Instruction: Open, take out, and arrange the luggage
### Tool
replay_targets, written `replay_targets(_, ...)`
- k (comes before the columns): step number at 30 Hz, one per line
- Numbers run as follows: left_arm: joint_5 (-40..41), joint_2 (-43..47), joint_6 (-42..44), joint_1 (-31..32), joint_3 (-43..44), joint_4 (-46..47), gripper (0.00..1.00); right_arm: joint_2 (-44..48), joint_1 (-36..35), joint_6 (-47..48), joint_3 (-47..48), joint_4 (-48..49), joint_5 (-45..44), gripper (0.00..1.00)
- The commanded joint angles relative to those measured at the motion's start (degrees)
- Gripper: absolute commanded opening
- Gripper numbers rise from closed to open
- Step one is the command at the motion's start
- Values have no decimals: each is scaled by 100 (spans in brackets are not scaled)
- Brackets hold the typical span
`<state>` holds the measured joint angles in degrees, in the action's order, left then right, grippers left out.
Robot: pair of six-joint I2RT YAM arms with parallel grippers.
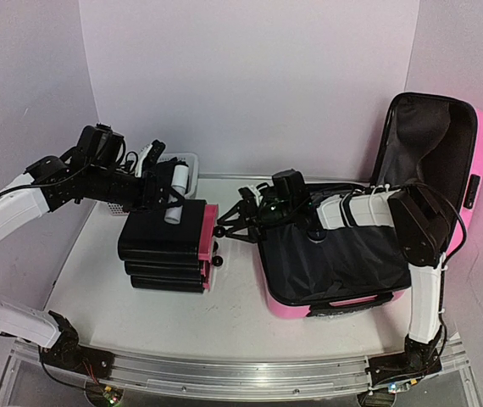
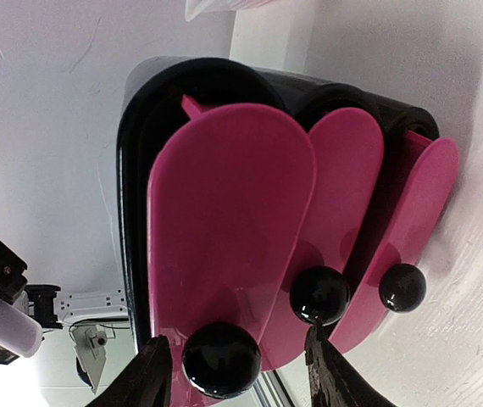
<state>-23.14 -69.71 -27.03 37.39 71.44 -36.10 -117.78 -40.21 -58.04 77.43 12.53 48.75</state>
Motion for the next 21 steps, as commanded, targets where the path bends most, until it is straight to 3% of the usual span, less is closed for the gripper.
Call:
replay_targets(1,-150,40,57,-30,151,210,18,199,-104,-172,-218,557,195,55)
replay_targets(5,-218,-26,41,-30,175,222,18,161,-136,-217,-284,675,164,55)
replay_targets(13,-295,-7,-2,-27,154,243,18,-115,-222,-550,-30,1135,193,46)
replay_targets(21,-371,-190,-194,-21,149,243,18,25,-260,-644,-160,1314,217,24)
